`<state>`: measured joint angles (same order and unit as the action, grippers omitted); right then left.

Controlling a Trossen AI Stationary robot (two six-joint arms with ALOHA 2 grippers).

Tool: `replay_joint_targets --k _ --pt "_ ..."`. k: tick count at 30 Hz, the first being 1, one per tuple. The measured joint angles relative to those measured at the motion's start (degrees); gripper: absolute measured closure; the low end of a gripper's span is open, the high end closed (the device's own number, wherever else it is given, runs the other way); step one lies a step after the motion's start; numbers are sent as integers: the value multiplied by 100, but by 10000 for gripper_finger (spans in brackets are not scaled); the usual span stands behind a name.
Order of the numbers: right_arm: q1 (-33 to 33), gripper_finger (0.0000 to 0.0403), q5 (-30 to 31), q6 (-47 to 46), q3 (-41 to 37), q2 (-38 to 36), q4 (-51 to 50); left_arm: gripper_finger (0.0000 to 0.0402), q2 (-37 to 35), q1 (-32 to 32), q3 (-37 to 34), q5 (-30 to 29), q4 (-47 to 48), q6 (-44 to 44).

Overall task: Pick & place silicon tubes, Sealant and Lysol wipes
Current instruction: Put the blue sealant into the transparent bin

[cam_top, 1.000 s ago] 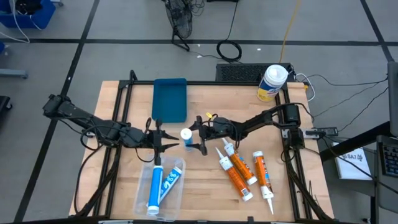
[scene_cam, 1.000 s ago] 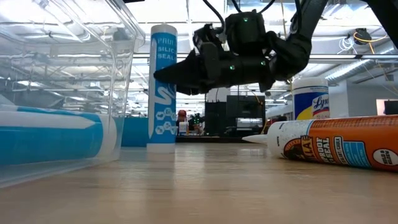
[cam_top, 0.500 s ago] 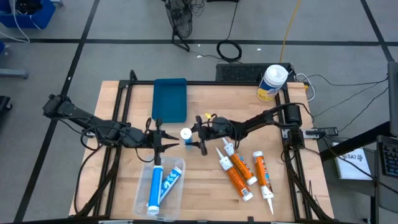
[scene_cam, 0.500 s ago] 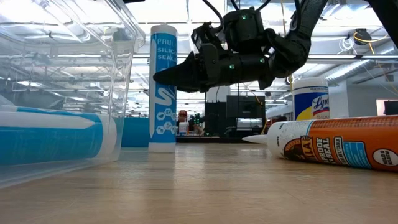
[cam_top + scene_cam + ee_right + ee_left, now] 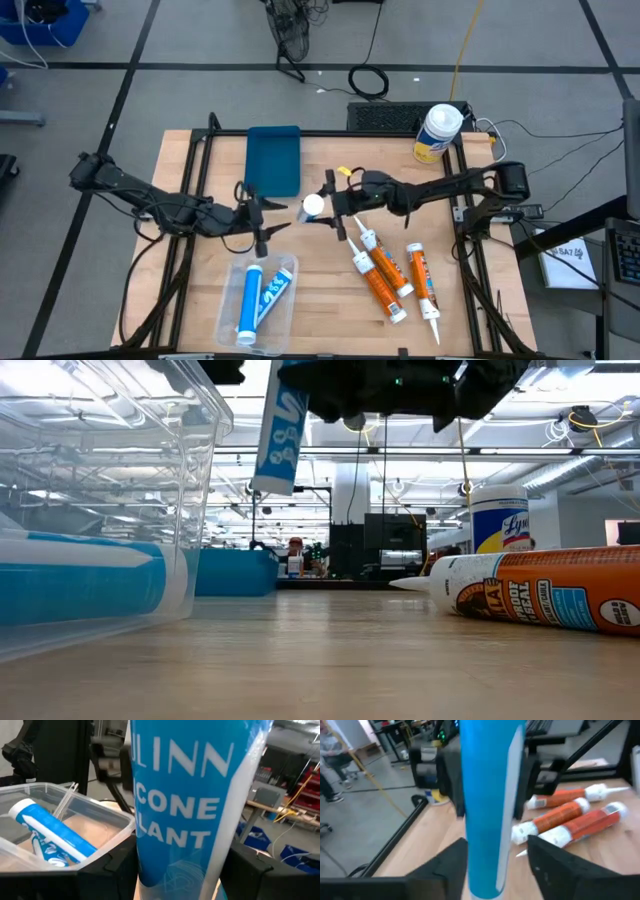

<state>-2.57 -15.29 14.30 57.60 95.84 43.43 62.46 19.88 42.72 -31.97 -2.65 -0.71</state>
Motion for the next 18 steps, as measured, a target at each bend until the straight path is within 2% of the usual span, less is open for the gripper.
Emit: replay_joint_targets --k 4,8,13,18 --pt "2 196 0 15 -4 34 -53 137 378 -172 0 234 -270 -134" --pt "2 196 0 40 -2 12 59 103 891 -356 -3 242 -740 -415" --pt "2 196 -1 49 -2 22 152 79 1351 -518 -2 258 -1483 -555" --pt "4 196 -84 31 -2 17 351 69 1527 -713 -2 254 -1720 -555"
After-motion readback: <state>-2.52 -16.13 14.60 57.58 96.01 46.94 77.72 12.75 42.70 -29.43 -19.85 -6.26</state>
